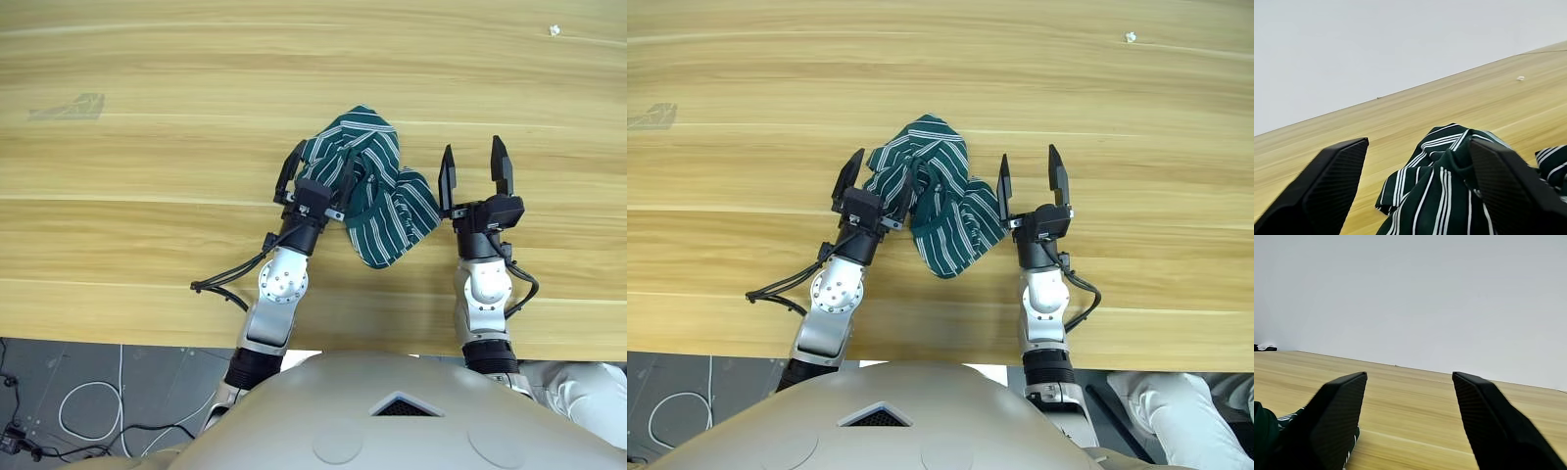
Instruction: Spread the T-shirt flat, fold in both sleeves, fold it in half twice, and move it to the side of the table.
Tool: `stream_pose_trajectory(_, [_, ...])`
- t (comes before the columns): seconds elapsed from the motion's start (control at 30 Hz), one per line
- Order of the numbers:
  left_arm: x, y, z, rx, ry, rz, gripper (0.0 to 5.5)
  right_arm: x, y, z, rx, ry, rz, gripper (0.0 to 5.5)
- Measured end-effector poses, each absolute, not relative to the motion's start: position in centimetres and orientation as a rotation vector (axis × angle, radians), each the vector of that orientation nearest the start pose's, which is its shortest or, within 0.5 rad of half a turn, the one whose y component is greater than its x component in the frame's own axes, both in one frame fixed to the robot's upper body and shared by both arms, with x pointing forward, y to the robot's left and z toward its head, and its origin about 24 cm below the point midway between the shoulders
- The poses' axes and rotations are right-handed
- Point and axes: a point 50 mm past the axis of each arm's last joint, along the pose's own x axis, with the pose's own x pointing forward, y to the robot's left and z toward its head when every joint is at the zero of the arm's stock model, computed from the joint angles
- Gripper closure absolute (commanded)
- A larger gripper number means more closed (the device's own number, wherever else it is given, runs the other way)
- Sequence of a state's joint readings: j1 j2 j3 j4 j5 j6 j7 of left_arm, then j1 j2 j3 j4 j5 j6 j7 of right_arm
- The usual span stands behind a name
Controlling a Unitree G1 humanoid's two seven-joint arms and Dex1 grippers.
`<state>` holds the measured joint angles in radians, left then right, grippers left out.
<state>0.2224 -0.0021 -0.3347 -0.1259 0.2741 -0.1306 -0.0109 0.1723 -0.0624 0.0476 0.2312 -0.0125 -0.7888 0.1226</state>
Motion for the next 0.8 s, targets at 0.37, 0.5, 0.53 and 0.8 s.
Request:
stream_pose_trajectory(0.37, [20.2, 7.0, 2.8, 0.222, -0.039, -0.344, 1.68, 20.0, -15.1, 2.5, -0.091, -0.387, 0.152, 2.24])
stream_pose_trajectory(0.5, [20.5, 7.3, 2.4, 0.269, -0.014, -0.341, 1.68, 20.1, -15.1, 2.4, -0.094, -0.381, 0.156, 2.24])
stream_pose_trajectory(0.53, [20.4, 7.4, 2.2, 0.277, -0.005, -0.342, 1.9, 20.1, -15.0, 2.4, -0.095, -0.382, 0.157, 2.24])
stream_pose_trajectory(0.8, [20.6, 7.4, 1.8, 0.305, 0.025, -0.343, 3.13, 20.3, -14.7, 2.1, -0.087, -0.37, 0.17, 2.24])
